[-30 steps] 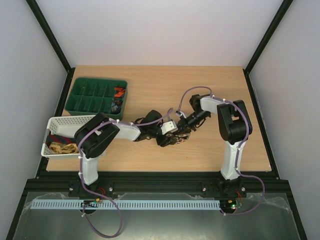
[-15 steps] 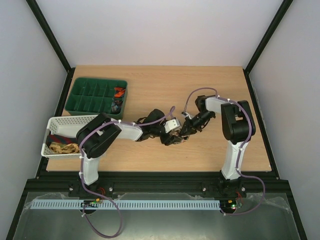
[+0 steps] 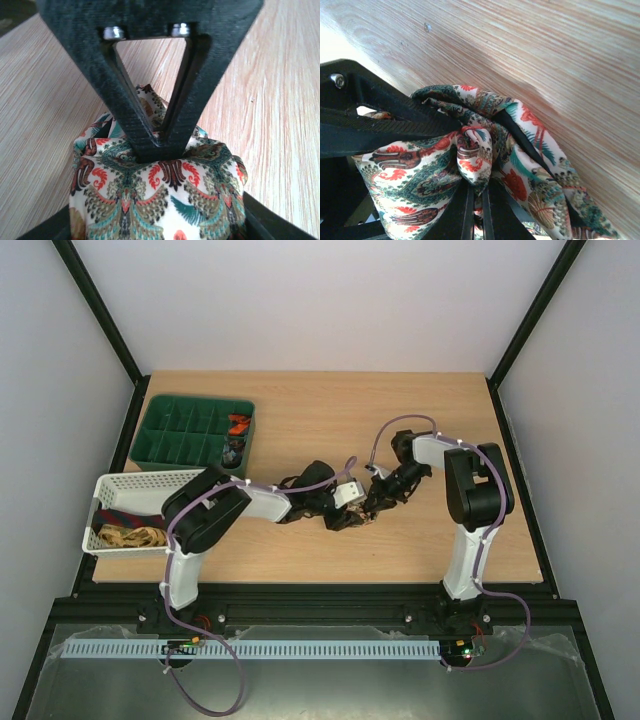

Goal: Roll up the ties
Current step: Roll the tie at the center of the board, then pick up the tie from the center of the board, then adjust the tie at the center of the board.

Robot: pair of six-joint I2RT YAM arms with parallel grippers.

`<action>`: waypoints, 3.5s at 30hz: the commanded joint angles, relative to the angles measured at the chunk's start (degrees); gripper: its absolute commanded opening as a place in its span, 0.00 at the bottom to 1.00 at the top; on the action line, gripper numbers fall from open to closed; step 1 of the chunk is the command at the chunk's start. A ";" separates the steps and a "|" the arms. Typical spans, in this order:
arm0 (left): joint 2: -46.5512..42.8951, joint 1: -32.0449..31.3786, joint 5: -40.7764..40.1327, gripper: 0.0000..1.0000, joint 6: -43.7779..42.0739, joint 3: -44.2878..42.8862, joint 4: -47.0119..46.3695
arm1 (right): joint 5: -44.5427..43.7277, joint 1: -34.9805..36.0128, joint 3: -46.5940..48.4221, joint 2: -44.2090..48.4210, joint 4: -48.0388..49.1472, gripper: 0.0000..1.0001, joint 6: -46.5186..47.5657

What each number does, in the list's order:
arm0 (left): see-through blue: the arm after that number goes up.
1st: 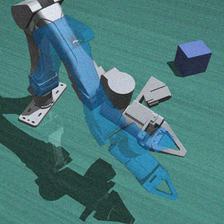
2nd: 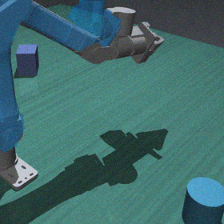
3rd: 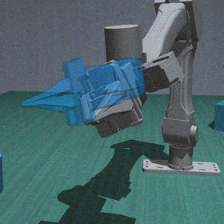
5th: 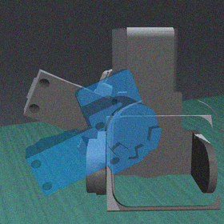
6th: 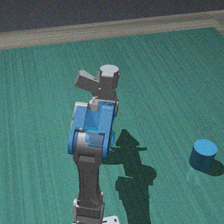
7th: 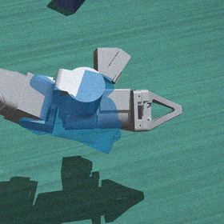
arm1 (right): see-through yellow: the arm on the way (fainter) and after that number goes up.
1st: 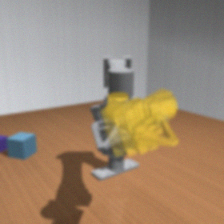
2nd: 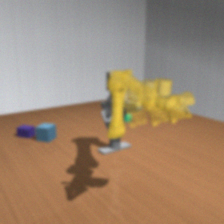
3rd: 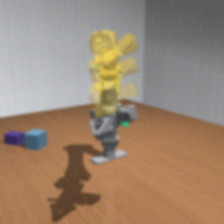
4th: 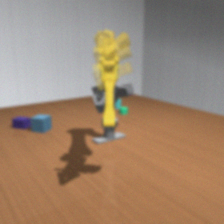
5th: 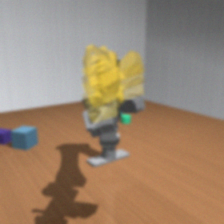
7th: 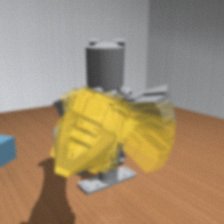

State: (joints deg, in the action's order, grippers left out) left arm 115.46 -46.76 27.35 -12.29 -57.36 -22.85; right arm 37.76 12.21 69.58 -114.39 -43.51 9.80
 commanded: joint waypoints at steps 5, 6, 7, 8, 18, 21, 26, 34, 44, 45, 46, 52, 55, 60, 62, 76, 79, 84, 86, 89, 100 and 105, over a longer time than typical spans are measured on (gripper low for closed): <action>1.84 -0.49 -3.89 0.39 -3.25 0.04 4.33 | -10.71 -1.11 1.34 -3.06 -0.97 0.13 -0.43; 1.91 -0.54 -4.17 0.37 -3.52 0.10 5.07 | -9.32 -1.70 2.28 -2.89 -2.02 0.20 0.00; 1.96 -0.53 -4.37 0.37 -3.75 0.26 5.63 | -7.99 -2.45 3.31 -2.61 -3.52 0.26 0.35; 1.92 -0.63 -4.72 0.37 -3.86 0.50 5.91 | -7.02 -3.18 4.03 -2.19 -4.37 0.32 0.52; 1.87 -1.47 -5.29 0.36 -4.41 1.47 7.01 | -5.11 -6.28 5.62 -1.80 -7.98 0.73 1.07; 2.01 -1.42 -5.30 0.36 -4.42 1.32 7.03 | -2.74 -6.17 4.31 -3.41 -7.13 0.85 0.32; 2.09 -1.50 -5.46 0.37 -4.65 1.02 7.37 | 5.18 -4.71 2.13 -6.69 -8.35 0.90 1.63; 2.04 -1.50 -5.24 0.37 -4.76 1.26 7.73 | 14.73 -4.56 2.84 -4.64 -8.20 0.81 4.57; 2.21 -1.48 -5.38 0.38 -4.76 0.98 8.07 | 16.40 -3.33 2.86 -3.50 -11.48 0.72 8.66; 2.22 -1.52 -5.44 0.38 -4.72 0.99 8.09 | 16.25 -3.07 2.80 -3.55 -12.34 0.73 9.44; 2.23 -1.54 -5.47 0.38 -4.69 0.95 8.08 | 15.97 -2.97 2.76 -3.70 -12.64 0.72 9.82; 2.37 -1.58 -5.58 0.39 -4.78 0.73 8.41 | 13.62 -2.55 2.67 -3.96 -12.76 0.56 9.78; 2.47 -1.51 -5.71 0.39 -4.84 0.59 8.46 | 12.43 -2.54 2.87 -3.86 -12.28 0.37 9.47; 2.40 -1.46 -6.17 0.42 -4.57 0.34 8.59 | 11.69 -2.55 3.36 -4.99 -13.12 0.10 9.85; 2.00 -1.24 -5.85 0.48 -4.14 0.44 8.35 | 11.57 -2.63 3.37 -5.14 -12.97 0.02 9.82; -4.66 -0.48 -3.56 0.99 -3.03 3.98 2.17 | 14.59 -2.71 0.58 -2.65 -6.06 0.01 4.08; -2.75 -0.51 -2.87 0.99 -3.27 3.12 2.16 | 15.14 -2.72 0.06 -2.45 -5.45 0.01 3.51; 1.25 -1.37 -0.32 0.96 -4.53 0.01 2.03 | 15.81 -2.76 -0.52 -2.55 -3.68 0.01 1.66; 2.79 -1.42 0.08 0.91 -4.68 -1.72 2.60 | 15.86 -2.72 -0.31 -3.05 -4.13 0.01 1.84; 3.37 -1.42 -0.77 0.78 -5.34 -2.40 3.30 | 15.69 -2.73 -0.24 -2.84 -4.30 0.01 2.07; -8.32 0.40 -4.77 0.99 -5.47 0.68 8.42 | 16.08 -2.79 3.40 0.34 -5.65 0.01 2.21; -16.57 5.09 -5.70 0.99 -0.93 -1.44 18.51 | 18.64 -3.40 8.07 4.05 -6.28 0.01 1.58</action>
State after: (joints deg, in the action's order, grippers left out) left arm 106.52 -45.65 23.00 -17.45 -56.93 -12.25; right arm 54.00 9.34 73.19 -115.46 -47.79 12.05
